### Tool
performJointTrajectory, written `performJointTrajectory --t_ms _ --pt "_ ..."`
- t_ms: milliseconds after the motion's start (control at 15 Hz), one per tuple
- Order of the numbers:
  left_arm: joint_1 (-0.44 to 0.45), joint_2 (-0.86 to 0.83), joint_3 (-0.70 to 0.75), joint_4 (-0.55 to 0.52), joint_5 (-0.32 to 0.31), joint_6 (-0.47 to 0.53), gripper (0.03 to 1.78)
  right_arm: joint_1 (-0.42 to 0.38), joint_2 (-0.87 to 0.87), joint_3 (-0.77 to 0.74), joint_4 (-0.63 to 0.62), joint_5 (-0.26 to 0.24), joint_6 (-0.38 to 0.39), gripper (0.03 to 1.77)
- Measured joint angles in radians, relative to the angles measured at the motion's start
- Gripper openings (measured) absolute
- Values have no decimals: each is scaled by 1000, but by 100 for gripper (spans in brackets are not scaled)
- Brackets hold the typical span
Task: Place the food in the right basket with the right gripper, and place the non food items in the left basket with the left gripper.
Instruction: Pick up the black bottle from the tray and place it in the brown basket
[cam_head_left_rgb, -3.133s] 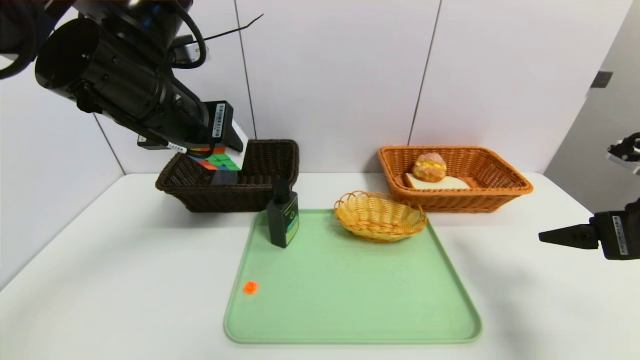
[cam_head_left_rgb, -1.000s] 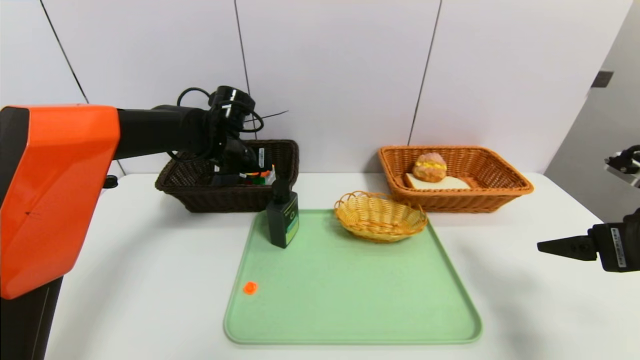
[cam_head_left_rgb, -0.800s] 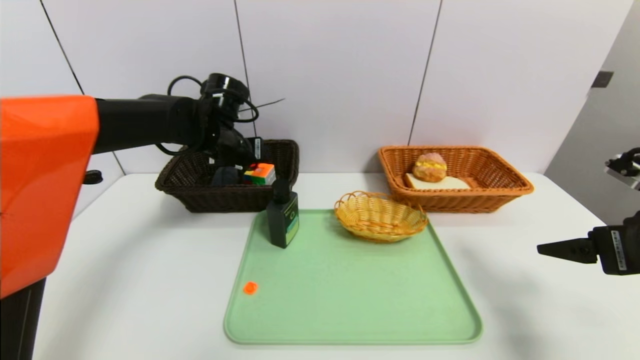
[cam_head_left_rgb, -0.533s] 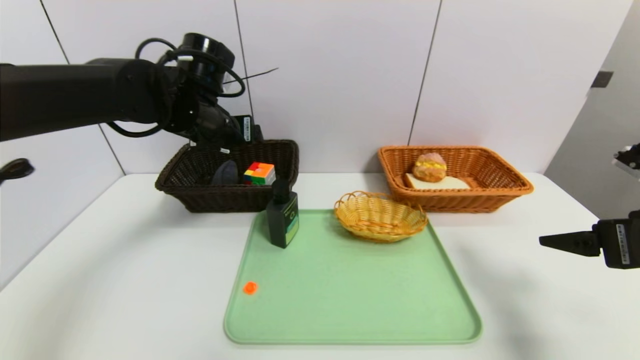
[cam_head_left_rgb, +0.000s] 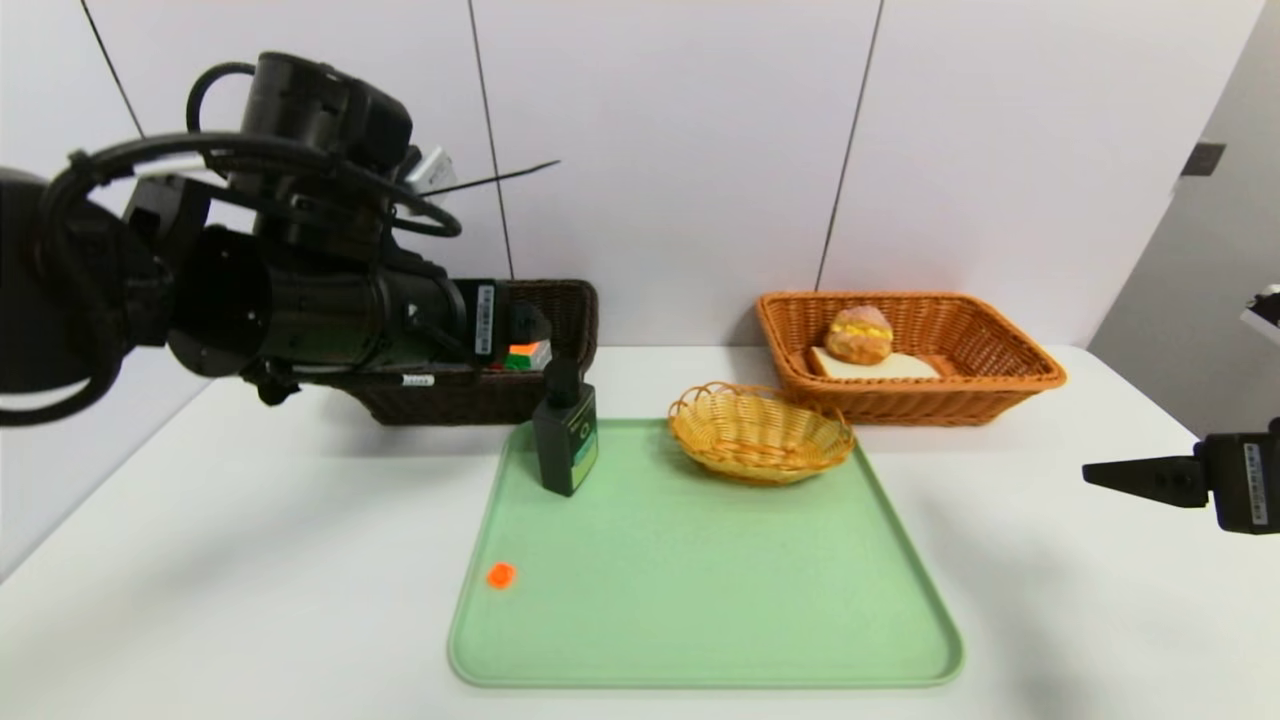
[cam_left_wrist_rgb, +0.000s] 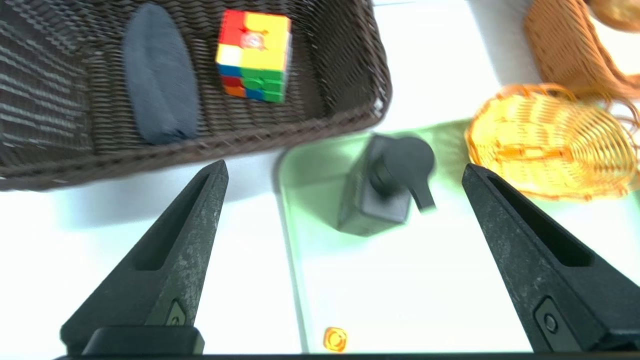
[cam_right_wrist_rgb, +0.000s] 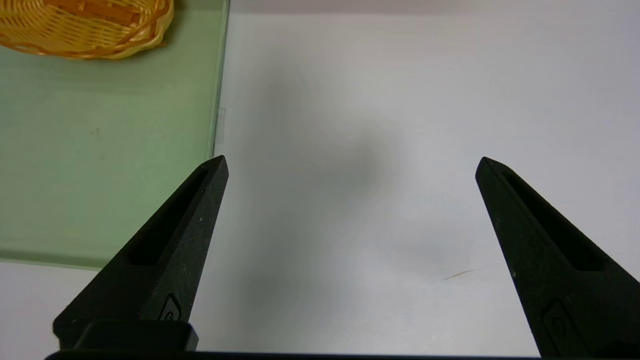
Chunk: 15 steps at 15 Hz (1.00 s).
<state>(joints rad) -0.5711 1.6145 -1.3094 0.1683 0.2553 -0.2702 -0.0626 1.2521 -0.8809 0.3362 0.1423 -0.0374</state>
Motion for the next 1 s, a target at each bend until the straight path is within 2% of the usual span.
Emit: performJointTrajectory --t_ms 133,333,400,800,1000 --pt "-49 -44 187 -176 28 1 167 0 -5 7 0 2 28 171" --pt "-114 -85 421 -485 54 1 167 1 -11 17 -15 3 30 171" --pt "-124 -93 472 -556 58 0 167 1 -11 17 -26 4 30 171" --pt "-142 -83 673 -856 52 22 169 4 -11 16 -59 23 32 171" --pt "-142 -54 788 -1020 7 86 169 3 -11 18 -58 28 36 171"
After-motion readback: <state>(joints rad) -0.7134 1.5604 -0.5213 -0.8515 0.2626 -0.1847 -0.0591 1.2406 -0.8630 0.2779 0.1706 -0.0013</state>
